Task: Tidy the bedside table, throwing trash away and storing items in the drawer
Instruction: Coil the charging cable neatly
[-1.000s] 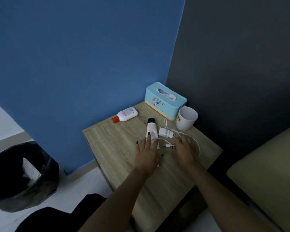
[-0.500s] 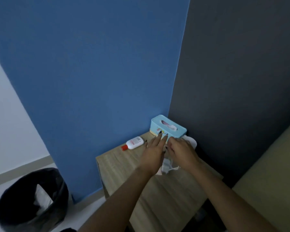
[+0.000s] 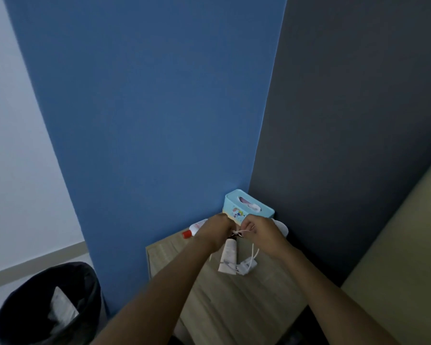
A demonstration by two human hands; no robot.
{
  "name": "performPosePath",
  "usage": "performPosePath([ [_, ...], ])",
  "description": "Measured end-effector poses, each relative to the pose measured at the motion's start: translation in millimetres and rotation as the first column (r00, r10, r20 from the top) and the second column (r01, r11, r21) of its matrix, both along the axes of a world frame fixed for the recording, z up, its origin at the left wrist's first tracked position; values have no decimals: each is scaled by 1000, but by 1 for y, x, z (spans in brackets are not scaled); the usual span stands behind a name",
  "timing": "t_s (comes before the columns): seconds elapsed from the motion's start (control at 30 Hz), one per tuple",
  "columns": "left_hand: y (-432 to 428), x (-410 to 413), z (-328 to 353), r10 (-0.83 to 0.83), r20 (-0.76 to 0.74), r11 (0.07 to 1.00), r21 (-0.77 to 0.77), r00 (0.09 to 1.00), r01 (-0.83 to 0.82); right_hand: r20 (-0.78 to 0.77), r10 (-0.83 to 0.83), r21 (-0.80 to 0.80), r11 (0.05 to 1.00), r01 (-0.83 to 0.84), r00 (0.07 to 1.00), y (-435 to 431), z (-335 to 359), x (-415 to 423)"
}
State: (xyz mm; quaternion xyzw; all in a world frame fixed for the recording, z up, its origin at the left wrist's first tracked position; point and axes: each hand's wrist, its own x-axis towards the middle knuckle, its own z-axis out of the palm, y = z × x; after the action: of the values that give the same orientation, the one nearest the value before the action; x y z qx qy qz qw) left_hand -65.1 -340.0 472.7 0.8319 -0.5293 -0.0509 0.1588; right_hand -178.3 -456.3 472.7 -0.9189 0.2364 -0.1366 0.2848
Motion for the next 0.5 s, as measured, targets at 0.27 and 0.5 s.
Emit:
performPosePath([
  [0.27, 9, 6, 19, -21, 35, 989, 147, 999, 16, -120, 117, 41, 993, -112, 986, -4, 26, 4],
  [0.5, 20, 15, 36, -12, 72, 998, 70, 997, 7, -80, 158, 5, 987, -158, 984, -11, 32, 10],
])
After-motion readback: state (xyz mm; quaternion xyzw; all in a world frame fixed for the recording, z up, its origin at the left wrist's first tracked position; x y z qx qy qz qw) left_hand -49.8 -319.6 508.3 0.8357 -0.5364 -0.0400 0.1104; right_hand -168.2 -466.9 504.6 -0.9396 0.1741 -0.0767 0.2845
